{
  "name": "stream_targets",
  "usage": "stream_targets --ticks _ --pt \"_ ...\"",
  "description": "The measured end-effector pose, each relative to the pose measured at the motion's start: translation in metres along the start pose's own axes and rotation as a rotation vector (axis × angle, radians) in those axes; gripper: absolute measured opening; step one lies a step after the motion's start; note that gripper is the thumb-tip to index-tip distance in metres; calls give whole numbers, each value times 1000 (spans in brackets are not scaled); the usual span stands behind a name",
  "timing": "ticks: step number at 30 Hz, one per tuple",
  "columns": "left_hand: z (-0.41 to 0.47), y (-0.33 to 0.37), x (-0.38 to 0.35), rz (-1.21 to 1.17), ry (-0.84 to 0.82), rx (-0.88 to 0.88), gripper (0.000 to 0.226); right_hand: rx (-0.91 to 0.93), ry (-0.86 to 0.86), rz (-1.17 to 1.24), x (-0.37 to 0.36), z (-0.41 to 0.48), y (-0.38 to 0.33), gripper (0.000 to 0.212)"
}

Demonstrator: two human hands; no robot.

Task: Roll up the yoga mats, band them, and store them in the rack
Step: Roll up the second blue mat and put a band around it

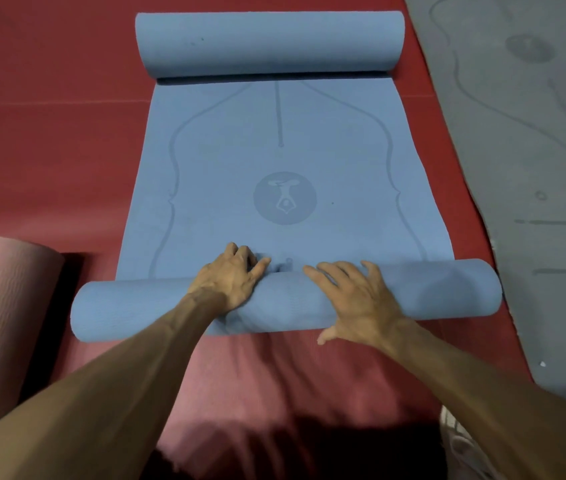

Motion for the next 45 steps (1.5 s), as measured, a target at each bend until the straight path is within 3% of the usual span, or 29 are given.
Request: stream_targets --ticks 7,12,14,20,24,27,32,37,39,41,43,45 --pt "-4 4 10 42 146 -72 55 -3 -325 132 17 27 12 100" --pt "-21 11 6 326 172 -186 47 -42 -452 251 28 45 21 97" --pt "-36 7 1 399 197 -249 56 -56 -501 296 30 45 19 99" --pt "-84 -4 -23 390 324 -272 60 -93 -635 389 36 25 8 97" --pt "-103 -2 -40 374 290 -234 61 -90 -797 528 28 8 3 90" --pt "-107 -3 -47 358 269 -230 59 -94 -822 505 23 -2 -3 96" --pt "-99 -6 -47 390 249 -225 61 -57 -649 303 20 -8 -4 107" --pt "-77 0 -34 402 130 -184 78 -99 -476 307 22 -18 0 95" --pt "-63 -1 -29 384 82 -171 58 -109 -324 328 22 -25 1 86" --pt "-51 1 -23 343 27 -188 41 -117 -66 339 21 -34 -1 75" --pt "-41 2 -17 267 -23 -184 39 -153 142 274 16 -43 -3 66" --pt "-33 3 -13 205 -34 -176 43 -169 211 184 10 -47 -8 59"
Point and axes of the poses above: each hand's wrist, its own z-axis towards the middle knuckle, its own x-axis out of the back of the hand, y = z × x, the point moved 3 cm from there along z, towards the middle knuckle, and after that the axes turned 5 degrees about -z, right-handed, at the moved point
